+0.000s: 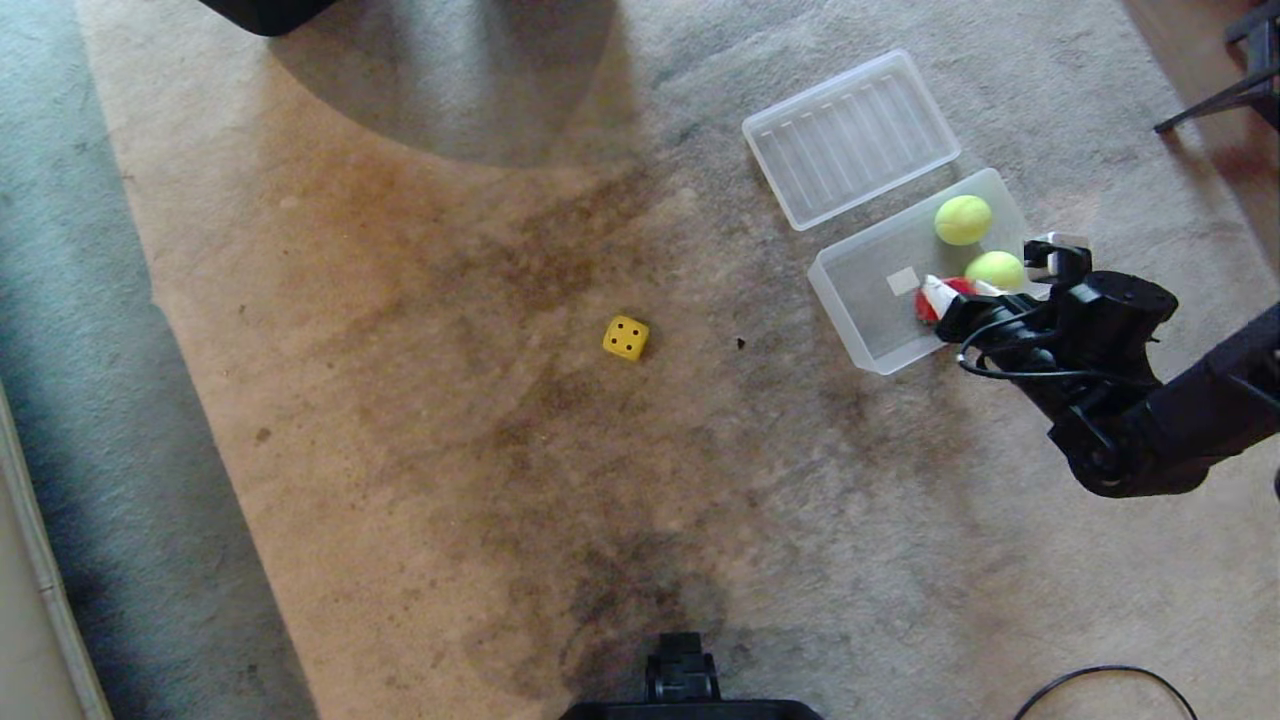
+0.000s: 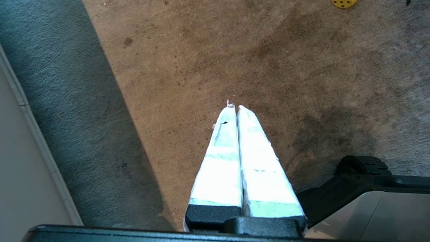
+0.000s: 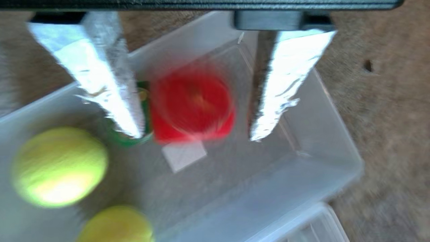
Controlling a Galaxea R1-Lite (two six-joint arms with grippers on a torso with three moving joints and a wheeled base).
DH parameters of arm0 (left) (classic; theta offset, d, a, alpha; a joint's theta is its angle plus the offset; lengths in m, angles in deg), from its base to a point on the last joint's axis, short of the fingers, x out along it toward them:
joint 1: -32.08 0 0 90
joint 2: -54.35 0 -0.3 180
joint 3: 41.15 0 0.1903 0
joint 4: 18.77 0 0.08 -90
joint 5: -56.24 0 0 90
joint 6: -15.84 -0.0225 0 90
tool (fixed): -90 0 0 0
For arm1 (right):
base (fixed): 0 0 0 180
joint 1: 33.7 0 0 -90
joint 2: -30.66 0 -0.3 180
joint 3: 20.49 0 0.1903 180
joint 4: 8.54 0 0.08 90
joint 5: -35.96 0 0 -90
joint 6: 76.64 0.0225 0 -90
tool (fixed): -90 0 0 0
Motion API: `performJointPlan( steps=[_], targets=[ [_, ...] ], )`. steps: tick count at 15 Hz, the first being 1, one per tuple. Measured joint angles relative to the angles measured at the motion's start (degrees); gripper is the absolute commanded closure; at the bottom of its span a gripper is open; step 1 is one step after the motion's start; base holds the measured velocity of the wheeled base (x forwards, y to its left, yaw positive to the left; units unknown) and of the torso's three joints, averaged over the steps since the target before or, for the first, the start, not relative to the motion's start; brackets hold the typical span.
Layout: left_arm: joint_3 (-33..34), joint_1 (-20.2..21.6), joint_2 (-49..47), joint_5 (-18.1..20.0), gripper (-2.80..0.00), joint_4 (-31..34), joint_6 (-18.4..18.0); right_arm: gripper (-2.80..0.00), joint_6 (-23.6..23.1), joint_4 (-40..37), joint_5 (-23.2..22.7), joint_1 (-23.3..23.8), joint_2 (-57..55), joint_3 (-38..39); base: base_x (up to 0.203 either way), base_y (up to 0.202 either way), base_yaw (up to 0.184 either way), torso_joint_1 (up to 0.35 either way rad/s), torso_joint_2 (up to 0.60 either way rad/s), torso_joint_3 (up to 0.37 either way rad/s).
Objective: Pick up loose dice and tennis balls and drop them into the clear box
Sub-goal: Put the toys in the box, then pick up toys out of the box
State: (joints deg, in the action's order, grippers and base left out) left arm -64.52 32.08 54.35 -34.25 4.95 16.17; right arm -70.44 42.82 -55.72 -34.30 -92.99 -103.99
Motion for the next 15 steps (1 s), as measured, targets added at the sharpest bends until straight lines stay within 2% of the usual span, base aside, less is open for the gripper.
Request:
performJointPlan(
  steps=[5,9,10,13,15],
  targets=[
    [0.0,0.0,0.0,0.0,0.00,0.0,0.0,-2.80,-0.1,1.0,-3.6,-0.3,-4.9,-6.5,0.000,0.000,0.000,0.000,0.00,0.000],
    [0.0,0.0,0.0,0.0,0.00,0.0,0.0,-2.80,0.0,0.7,-4.3,-0.1,-2.7,-2.9,0.000,0.000,0.000,0.000,0.00,0.000],
    [0.0,0.0,0.0,0.0,0.00,0.0,0.0,0.00,0.0,0.6,-4.3,0.0,-2.3,-2.5,0.000,0.000,0.000,0.000,0.00,0.000],
    [0.0,0.0,0.0,0.0,0.00,0.0,0.0,0.00,1.0,-1.3,-4.7,0.0,-0.7,-0.5,0.000,0.000,0.000,0.000,0.00,0.000],
    [0.0,0.0,0.0,0.0,0.00,0.0,0.0,0.00,2.2,-5.9,-5.1,0.3,4.5,5.8,0.000,0.000,0.000,0.000,0.00,0.000]
  ],
)
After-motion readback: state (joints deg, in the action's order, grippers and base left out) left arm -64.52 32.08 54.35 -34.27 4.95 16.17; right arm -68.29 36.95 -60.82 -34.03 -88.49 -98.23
